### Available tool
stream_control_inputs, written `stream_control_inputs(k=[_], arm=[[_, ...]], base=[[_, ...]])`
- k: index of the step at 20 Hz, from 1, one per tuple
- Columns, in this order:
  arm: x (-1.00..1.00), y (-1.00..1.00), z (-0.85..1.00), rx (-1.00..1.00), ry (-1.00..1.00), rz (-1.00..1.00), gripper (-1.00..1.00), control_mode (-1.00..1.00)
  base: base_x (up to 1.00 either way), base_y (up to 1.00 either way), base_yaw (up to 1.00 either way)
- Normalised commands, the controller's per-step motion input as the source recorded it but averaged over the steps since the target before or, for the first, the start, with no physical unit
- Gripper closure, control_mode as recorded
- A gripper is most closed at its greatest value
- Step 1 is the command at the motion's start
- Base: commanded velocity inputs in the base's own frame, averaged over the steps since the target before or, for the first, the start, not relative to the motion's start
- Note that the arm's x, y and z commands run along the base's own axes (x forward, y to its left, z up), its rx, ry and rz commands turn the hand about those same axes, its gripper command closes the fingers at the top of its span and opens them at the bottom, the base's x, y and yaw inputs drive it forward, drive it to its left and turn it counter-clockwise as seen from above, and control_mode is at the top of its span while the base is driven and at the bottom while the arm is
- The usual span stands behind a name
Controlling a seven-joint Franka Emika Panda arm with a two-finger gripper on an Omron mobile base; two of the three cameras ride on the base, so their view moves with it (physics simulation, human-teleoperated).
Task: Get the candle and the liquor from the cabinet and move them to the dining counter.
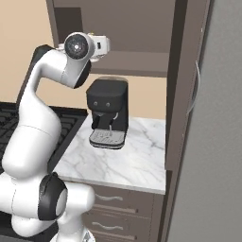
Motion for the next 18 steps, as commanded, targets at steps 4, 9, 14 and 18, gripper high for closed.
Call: stream_control_inputs(k=[4,9,14,18], arm=[[0.31,-0.01,-0.01,0.0,0.0,0.0,-1.0,-1.0],[0.48,0.0,0.0,0.0,0.0,0.0,-1.0,-1.0],[0.15,-0.02,-0.01,0.0,0.01,0.01,-1.0,-1.0],[0.24,0.01,0.0,0.0,0.03,0.0,-1.0,-1.0]], base=[[0.0,0.0,0.0],[0.0,0.0,0.0],[0.0,0.0,0.0],[0.0,0.0,0.0]])
